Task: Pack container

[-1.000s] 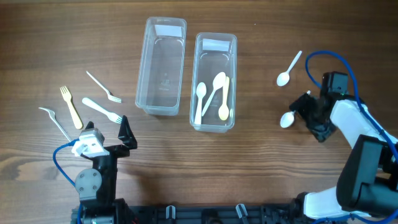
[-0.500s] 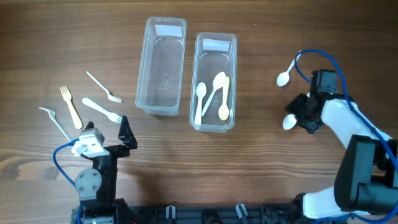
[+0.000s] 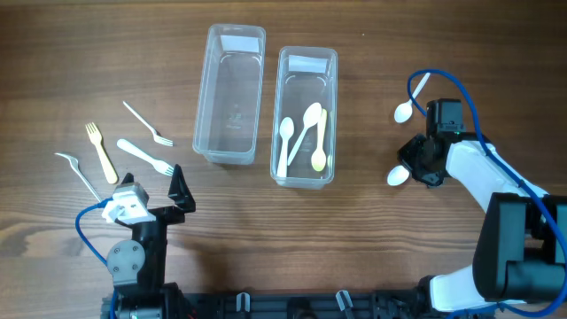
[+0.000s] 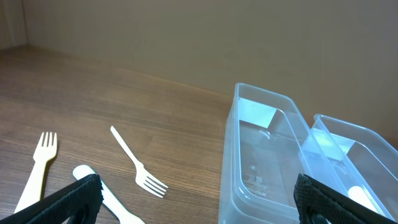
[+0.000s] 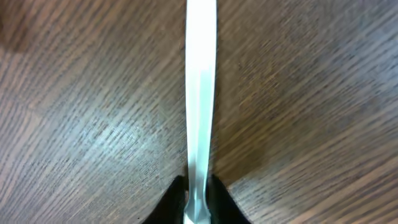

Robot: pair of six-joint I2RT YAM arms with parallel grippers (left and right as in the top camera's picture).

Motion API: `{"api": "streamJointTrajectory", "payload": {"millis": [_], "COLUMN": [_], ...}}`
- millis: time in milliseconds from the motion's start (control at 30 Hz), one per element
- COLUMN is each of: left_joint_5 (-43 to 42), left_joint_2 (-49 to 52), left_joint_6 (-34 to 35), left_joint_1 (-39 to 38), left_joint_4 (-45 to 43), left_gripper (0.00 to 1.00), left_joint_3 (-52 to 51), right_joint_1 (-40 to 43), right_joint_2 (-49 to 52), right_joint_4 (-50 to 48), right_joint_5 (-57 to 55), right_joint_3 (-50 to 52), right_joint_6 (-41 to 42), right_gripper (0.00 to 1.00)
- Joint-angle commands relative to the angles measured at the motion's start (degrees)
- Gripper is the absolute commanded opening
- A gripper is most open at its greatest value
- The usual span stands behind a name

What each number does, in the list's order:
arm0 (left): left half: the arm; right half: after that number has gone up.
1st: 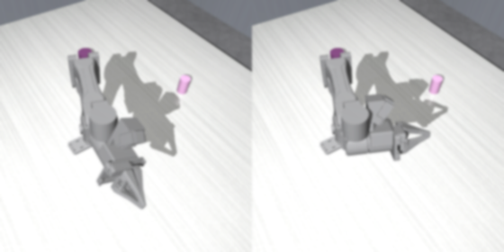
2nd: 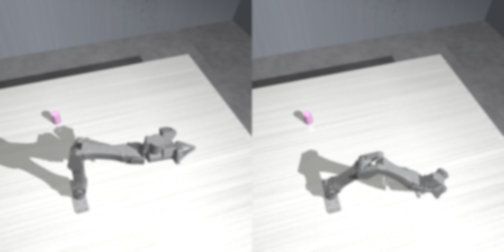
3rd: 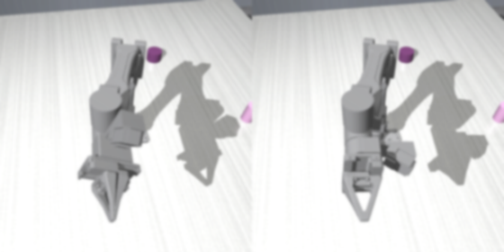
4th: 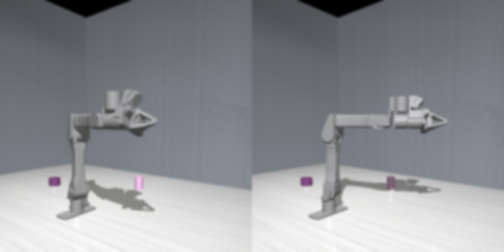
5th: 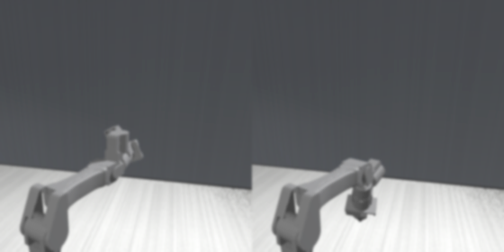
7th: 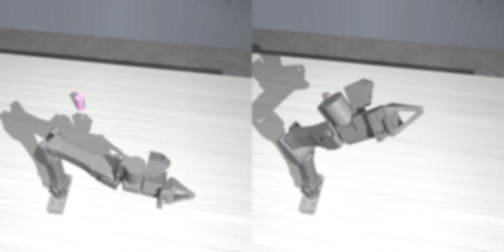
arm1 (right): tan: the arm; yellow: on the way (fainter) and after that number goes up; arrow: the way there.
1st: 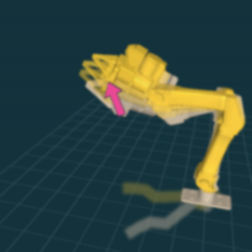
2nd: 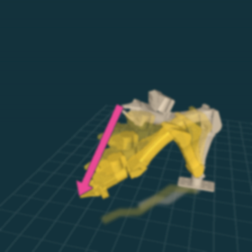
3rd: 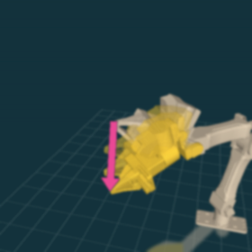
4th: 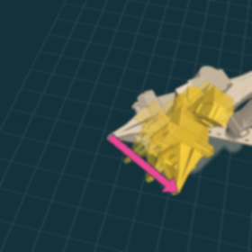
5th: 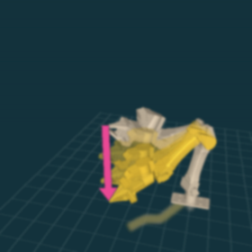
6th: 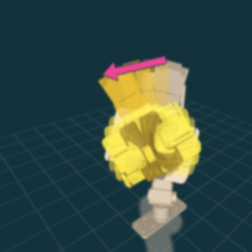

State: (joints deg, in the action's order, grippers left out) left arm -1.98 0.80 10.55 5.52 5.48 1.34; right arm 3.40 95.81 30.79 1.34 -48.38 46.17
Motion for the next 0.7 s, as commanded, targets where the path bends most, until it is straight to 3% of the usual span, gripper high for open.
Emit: {"api": "streamJointTrajectory", "payload": {"millis": [0, 233, 400, 467, 567, 667], "left_joint_5": [-0.07, -0.07, -0.07, -0.07, -0.07, -0.07], "left_joint_2": [-0.42, -0.42, -0.42, -0.42, -0.42, -0.42], "left_joint_6": [-1.11, -1.11, -1.14, -1.11, -1.14, -1.11], "left_joint_1": [-0.15, -0.15, -0.15, -0.15, -0.15, -0.15], "left_joint_4": [-0.11, -0.11, -0.11, -0.11, -0.11, -0.11], "left_gripper": [1.00, 1.00, 1.00, 1.00, 1.00, 1.00], "left_joint_3": [-0.44, -0.44, -0.44, -0.44, -0.44, -0.44], "right_joint_1": [-0.50, -0.50, -0.57, -0.63, -1.99, -5.31], "right_joint_2": [2.34, -0.52, -11.37, -16.41, -24.37, -29.24], "right_joint_4": [0.83, 4.63, 7.43, 7.32, 4.68, 3.13], "right_joint_5": [1.70, 1.70, 2.21, 4.66, 17.16, 22.97], "right_joint_3": [1.86, -0.70, -2.43, -2.43, -2.43, -2.43], "right_joint_6": [-1.53, -6.88, -10.69, -13.57, -25.11, -27.82], "right_gripper": [0.04, 0.04, 0.04, 0.04, 0.04, 0.04]}}
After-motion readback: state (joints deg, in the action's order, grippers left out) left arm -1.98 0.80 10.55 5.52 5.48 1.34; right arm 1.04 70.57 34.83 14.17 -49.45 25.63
